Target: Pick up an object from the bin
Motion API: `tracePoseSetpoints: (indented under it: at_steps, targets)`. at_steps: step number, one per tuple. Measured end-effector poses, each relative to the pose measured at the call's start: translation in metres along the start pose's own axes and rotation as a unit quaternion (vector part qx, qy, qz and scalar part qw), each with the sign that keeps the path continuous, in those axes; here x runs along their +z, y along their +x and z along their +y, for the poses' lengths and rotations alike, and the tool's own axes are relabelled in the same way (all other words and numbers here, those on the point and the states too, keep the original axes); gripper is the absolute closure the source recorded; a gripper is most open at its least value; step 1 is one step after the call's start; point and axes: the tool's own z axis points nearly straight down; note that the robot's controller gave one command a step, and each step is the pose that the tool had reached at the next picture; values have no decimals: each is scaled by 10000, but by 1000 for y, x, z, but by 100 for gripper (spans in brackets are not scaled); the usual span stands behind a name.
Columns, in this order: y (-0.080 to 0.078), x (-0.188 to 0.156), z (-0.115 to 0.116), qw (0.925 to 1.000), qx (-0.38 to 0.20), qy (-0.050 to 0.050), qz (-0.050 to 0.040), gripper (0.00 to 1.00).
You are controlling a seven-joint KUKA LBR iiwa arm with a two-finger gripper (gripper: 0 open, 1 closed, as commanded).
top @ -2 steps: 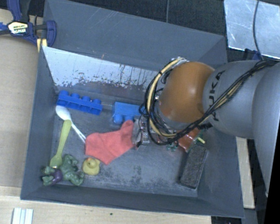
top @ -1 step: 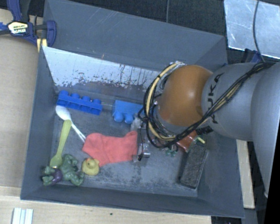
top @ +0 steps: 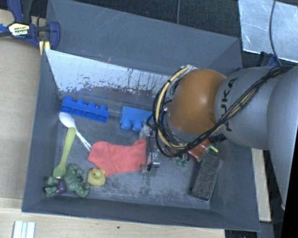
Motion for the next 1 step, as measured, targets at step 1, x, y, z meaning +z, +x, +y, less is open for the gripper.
tracePoseSetpoints:
  at_steps: [1]
  targets:
    - [-3,0,5,9992,388,3,76,0]
